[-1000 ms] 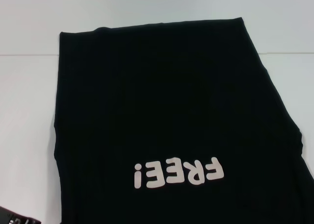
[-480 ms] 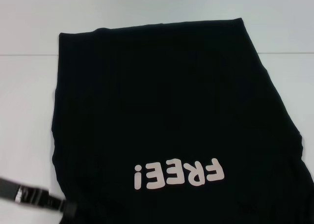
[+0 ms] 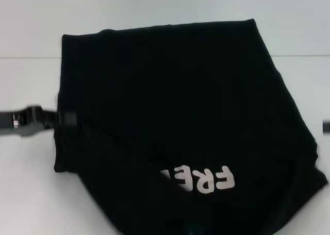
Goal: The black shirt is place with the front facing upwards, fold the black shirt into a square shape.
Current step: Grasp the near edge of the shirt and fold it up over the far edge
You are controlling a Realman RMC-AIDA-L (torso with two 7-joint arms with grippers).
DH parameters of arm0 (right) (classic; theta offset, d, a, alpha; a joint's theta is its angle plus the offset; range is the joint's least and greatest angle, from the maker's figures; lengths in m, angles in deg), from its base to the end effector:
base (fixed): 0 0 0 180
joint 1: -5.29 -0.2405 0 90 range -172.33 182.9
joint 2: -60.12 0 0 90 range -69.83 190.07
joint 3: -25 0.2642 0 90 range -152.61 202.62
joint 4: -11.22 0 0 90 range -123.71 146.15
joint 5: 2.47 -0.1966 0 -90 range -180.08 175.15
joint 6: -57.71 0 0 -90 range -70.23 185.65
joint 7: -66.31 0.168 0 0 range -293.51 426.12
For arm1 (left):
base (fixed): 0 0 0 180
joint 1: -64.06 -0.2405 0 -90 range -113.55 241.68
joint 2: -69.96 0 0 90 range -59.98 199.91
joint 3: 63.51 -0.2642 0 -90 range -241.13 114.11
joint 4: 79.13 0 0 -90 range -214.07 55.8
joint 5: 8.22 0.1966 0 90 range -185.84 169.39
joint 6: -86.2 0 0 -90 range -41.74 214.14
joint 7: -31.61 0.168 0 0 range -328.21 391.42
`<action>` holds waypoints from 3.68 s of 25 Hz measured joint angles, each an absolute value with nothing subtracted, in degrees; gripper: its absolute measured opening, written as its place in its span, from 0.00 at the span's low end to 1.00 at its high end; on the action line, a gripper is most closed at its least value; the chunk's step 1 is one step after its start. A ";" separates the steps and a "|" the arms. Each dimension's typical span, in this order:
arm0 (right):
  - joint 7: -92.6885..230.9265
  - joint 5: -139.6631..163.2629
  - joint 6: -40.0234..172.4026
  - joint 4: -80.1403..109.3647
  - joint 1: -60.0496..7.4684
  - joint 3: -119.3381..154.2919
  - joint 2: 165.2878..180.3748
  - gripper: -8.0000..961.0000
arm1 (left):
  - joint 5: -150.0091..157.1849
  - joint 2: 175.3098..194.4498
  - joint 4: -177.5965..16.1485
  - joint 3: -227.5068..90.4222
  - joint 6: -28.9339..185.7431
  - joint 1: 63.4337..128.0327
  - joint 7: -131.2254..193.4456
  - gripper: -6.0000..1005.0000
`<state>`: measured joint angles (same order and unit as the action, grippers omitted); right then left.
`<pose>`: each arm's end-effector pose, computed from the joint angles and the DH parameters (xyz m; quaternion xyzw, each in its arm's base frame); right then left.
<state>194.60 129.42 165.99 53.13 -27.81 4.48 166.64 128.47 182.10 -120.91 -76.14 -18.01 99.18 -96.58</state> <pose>0.2852 0.3258 0.0899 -0.7946 0.5660 0.2149 0.0460 -0.2802 0.3344 0.0586 -0.7651 -0.5896 -0.2528 0.0554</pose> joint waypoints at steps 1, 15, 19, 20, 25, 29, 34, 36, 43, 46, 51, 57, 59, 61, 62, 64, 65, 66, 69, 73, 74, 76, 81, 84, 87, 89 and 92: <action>194.17 127.60 164.44 52.03 -27.57 4.79 166.61 0.03 | 127.12 182.08 -120.22 -75.92 -16.61 99.06 -96.48 0.04; 181.62 114.85 144.01 43.28 -25.39 5.35 171.60 0.07 | 113.77 183.31 -112.87 -76.40 -1.28 97.69 -90.69 0.04; 181.40 115.85 143.85 43.80 -25.00 4.88 170.91 0.08 | 114.16 183.44 -112.84 -76.45 -1.39 97.11 -90.67 0.04; 181.43 116.42 143.85 43.92 -24.97 4.68 170.60 0.09 | 114.25 183.47 -112.84 -76.60 -1.49 97.06 -90.67 0.04; 187.59 120.14 147.66 47.25 -25.51 0.41 168.30 0.10 | 114.38 183.60 -112.89 -78.34 -3.17 97.02 -90.43 0.04; 197.65 123.89 152.05 53.15 -27.01 -5.59 166.60 0.16 | 114.38 183.76 -113.70 -80.06 -4.46 97.07 -89.73 0.04; 209.22 133.11 156.72 55.31 -33.29 -11.52 164.89 0.44 | 114.34 183.77 -115.17 -81.80 -5.63 97.46 -89.50 0.04; 212.07 136.38 158.77 55.19 -36.27 -11.93 164.96 0.61 | 114.10 183.84 -115.23 -82.27 -5.87 97.64 -89.08 0.04; 218.88 146.65 159.37 51.98 -44.30 -14.72 167.38 0.74 | 113.67 184.14 -115.13 -83.00 -6.55 98.16 -87.64 0.04; 220.25 148.16 157.76 48.36 -45.63 -15.05 167.85 0.74 | 113.65 184.19 -115.02 -83.07 -6.75 98.22 -86.98 0.04; 223.37 147.08 153.92 43.31 -45.79 -13.93 167.81 0.74 | 113.71 184.37 -114.85 -83.45 -7.06 98.16 -85.69 0.04; 215.28 145.28 153.37 44.30 -46.28 -15.07 167.93 0.72 | 113.58 184.70 -114.90 -84.37 -7.16 98.09 -84.87 0.04; 209.51 145.52 152.56 45.19 -46.38 -17.31 168.03 0.72 | 113.56 184.73 -114.92 -84.43 -7.21 98.11 -84.86 0.04; 203.40 145.53 151.64 45.40 -46.27 -19.18 168.22 0.71 | 113.56 184.75 -114.92 -84.43 -7.22 98.12 -84.86 0.04; 200.21 145.54 151.28 45.40 -46.22 -19.79 168.43 0.71 | 113.56 184.78 -114.92 -84.44 -7.19 98.12 -84.85 0.04; 193.79 145.55 151.25 45.40 -46.20 -20.29 169.07 0.70 | 113.56 184.82 -114.92 -84.43 -6.94 98.08 -84.85 0.04; 191.33 145.57 151.22 45.42 -46.20 -20.43 169.36 0.70 | 113.56 184.84 -114.92 -84.43 -6.83 98.06 -84.85 0.04; 188.69 145.57 150.79 45.59 -46.13 -20.62 169.65 0.70 | 113.55 184.86 -114.88 -84.41 -6.62 98.06 -84.85 0.04; 184.11 145.61 149.66 46.04 -45.93 -20.84 170.39 0.69 | 113.56 184.92 -114.79 -84.29 -5.97 98.06 -84.84 0.04; 181.45 145.70 148.42 46.19 -45.95 -23.03 171.28 0.68 | 113.56 185.01 -114.67 -84.27 -5.18 98.12 -84.84 0.04; 181.30 145.71 147.94 46.23 -45.99 -23.91 171.46 0.68 | 113.56 185.01 -114.67 -84.27 -5.18 98.12 -84.84 0.04; 181.17 145.72 147.34 46.56 -46.04 -25.41 172.03 0.67 | 113.56 185.05 -114.62 -84.20 -4.93 98.10 -84.85 0.04; 180.54 145.72 147.31 48.71 -45.93 -28.21 173.86 0.66 | 113.57 185.28 -114.58 -84.00 -4.41 97.97 -84.88 0.04; 180.53 145.72 147.23 48.82 -45.93 -28.90 174.10 0.65 | 113.59 185.42 -114.56 -84.14 -4.08 97.98 -84.91 0.04; 180.52 145.72 146.44 48.86 -45.93 -30.08 174.29 0.65 | 113.59 185.46 -114.55 -84.31 -4.06 98.09 -84.93 0.04; 180.51 145.71 146.12 48.85 -45.89 -30.65 174.51 0.64 | 113.60 185.46 -114.55 -84.33 -4.06 98.09 -84.93 0.04; 180.27 145.72 145.53 48.85 -45.87 -31.10 174.75 0.64 | 113.60 185.46 -114.55 -84.29 -4.06 98.11 -84.93 0.04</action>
